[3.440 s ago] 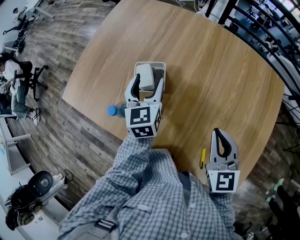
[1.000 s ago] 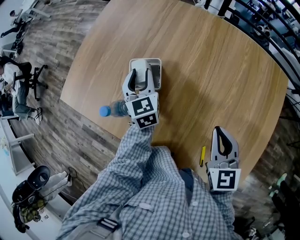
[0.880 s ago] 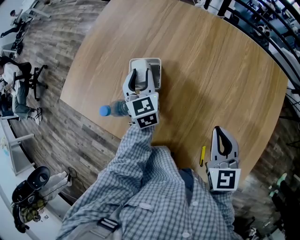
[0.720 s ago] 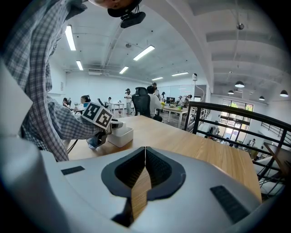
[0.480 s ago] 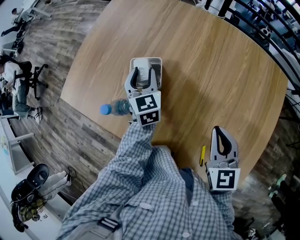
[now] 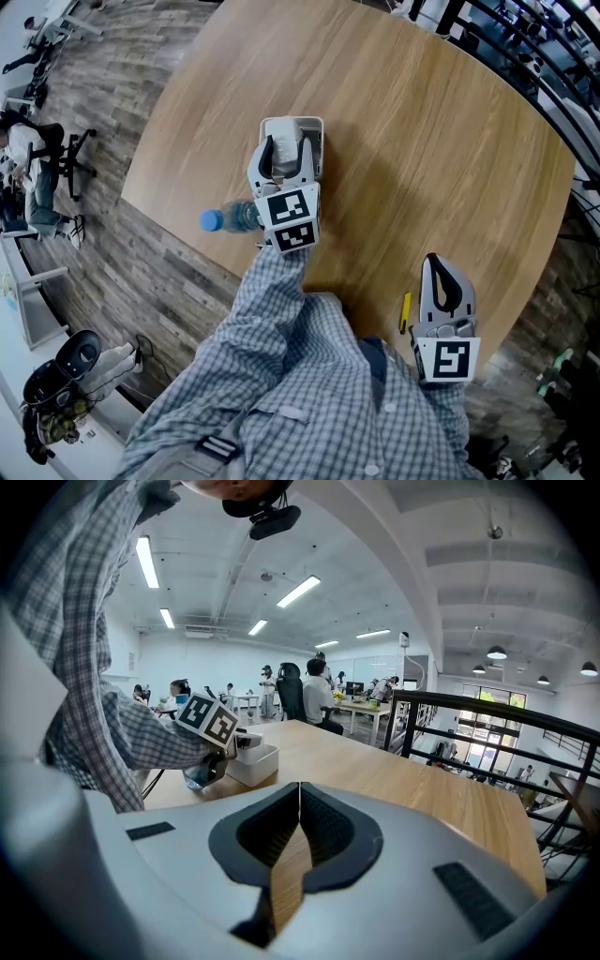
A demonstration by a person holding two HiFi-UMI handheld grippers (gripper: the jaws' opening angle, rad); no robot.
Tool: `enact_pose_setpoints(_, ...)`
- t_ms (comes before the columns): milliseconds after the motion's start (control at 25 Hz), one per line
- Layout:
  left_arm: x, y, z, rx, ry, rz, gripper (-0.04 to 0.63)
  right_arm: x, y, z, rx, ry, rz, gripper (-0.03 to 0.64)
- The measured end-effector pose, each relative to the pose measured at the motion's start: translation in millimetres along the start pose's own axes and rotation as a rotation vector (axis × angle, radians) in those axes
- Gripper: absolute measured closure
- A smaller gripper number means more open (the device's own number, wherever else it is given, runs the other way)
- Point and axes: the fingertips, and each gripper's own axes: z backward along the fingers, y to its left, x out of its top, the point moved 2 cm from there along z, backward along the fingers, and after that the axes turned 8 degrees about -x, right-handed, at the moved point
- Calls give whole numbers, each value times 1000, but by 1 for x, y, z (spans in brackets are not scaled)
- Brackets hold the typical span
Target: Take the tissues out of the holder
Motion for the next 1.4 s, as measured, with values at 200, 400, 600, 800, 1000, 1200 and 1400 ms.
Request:
enact_pose_setpoints(200, 1, -2, -1, -19, -7, 19, 330, 3, 1, -2, -3, -13, -12, 603)
enact_pose_setpoints(400, 3, -2, -2, -25, -12, 31, 299, 7, 2, -3, 3, -30, -12, 603)
enact_pose_setpoints(600, 11, 3, 0, -13, -34, 48, 287, 7, 5, -3, 8, -22, -24, 603)
enact_pose_setpoints(800, 8, 8, -5, 2, -20, 64, 285, 5, 7, -4, 18, -11, -2, 603)
enact_pose_setpoints(1000, 1, 9, -7, 22, 9, 76, 286, 5, 6, -4, 15, -15, -8, 603)
enact_pose_setpoints(1200, -1, 7, -8, 24, 6, 86, 285, 5, 3, -2, 11, -15, -6, 603)
enact_pose_setpoints(1400, -3, 7, -8, 16, 20, 81, 285, 7, 6, -4, 9, -13, -10, 603)
